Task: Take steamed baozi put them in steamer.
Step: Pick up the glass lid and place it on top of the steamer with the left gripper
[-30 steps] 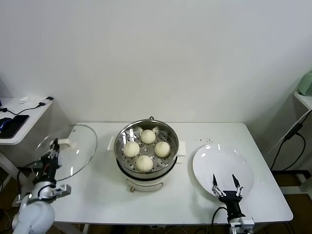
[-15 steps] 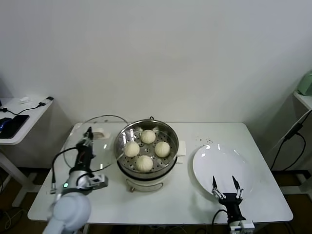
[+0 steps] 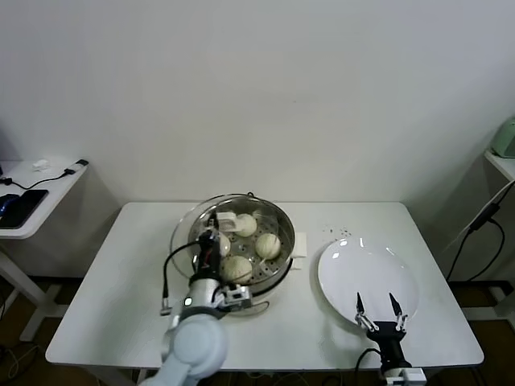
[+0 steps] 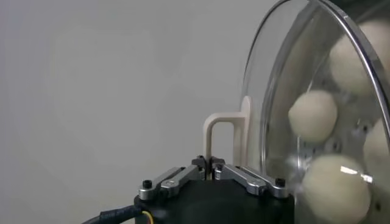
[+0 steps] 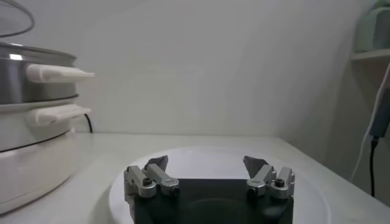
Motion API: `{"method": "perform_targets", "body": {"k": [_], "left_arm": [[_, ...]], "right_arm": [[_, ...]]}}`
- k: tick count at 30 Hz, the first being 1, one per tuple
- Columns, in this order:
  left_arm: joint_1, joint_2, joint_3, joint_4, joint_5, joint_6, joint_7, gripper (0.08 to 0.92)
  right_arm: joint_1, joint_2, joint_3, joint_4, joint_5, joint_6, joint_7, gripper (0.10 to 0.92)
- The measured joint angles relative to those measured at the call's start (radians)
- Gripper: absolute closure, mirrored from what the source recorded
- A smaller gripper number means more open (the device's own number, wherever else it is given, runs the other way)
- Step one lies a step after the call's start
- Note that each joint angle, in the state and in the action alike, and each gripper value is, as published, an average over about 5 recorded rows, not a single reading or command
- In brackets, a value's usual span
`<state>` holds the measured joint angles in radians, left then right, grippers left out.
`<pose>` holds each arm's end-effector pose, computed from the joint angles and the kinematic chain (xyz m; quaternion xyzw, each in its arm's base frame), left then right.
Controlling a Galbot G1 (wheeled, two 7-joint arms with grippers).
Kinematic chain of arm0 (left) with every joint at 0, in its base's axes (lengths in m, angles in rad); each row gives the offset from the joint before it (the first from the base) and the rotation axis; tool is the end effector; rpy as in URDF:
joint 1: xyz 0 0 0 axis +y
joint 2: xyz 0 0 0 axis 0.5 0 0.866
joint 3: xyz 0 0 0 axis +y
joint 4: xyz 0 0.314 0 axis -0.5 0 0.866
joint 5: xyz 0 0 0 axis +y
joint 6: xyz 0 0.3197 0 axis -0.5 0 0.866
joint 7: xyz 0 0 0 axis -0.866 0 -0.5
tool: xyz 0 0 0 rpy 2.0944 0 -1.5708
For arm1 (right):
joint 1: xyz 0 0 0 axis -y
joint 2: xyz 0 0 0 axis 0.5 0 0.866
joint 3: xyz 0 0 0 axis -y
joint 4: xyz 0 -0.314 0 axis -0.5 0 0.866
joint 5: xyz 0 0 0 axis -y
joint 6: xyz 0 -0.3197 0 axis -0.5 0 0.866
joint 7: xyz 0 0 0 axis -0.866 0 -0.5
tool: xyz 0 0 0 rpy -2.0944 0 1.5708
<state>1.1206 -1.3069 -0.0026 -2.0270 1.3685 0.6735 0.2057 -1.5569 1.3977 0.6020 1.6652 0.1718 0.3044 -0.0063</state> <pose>0.2333 -0.0927 -0.2221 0.0183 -0.7616 -0.6474 0.0215 0.1426 -0.0735 -0.3951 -0.0239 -0.9984 0.0142 0.0494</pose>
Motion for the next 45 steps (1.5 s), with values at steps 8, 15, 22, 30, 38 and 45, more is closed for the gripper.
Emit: {"method": "perform_targets", "body": {"k": [8, 15, 22, 30, 38, 45], "left_arm": [[-0.055, -0.079, 0.072, 0.082, 0.073, 0.031, 0.009, 0.866], [-0.073, -0.1, 0.087, 0.145, 0.111, 0.036, 0.006, 0.866], [-0.084, -0.109, 0.085, 0.186, 0.133, 0.036, -0.007, 0.866], [-0.079, -0.108, 0.076, 0.203, 0.155, 0.032, -0.012, 0.866], [-0.067, -0.115, 0.075, 0.216, 0.163, 0.028, -0.031, 0.84], [-0.063, -0.107, 0.083, 0.197, 0.141, 0.029, -0.03, 0.653]], "right_arm": [[-0.001, -0.001, 0.004, -0.011, 0.007, 0.018, 0.006, 0.203], [0.001, 0.001, 0.011, -0.017, 0.009, 0.034, 0.015, 0.203], [0.003, 0.005, 0.013, -0.025, 0.006, 0.049, 0.019, 0.203], [0.005, 0.008, 0.014, -0.031, 0.002, 0.062, 0.02, 0.203], [0.005, 0.014, 0.009, -0.036, -0.006, 0.073, 0.018, 0.203], [0.008, 0.012, 0.008, -0.031, -0.008, 0.072, 0.016, 0.203]]}}
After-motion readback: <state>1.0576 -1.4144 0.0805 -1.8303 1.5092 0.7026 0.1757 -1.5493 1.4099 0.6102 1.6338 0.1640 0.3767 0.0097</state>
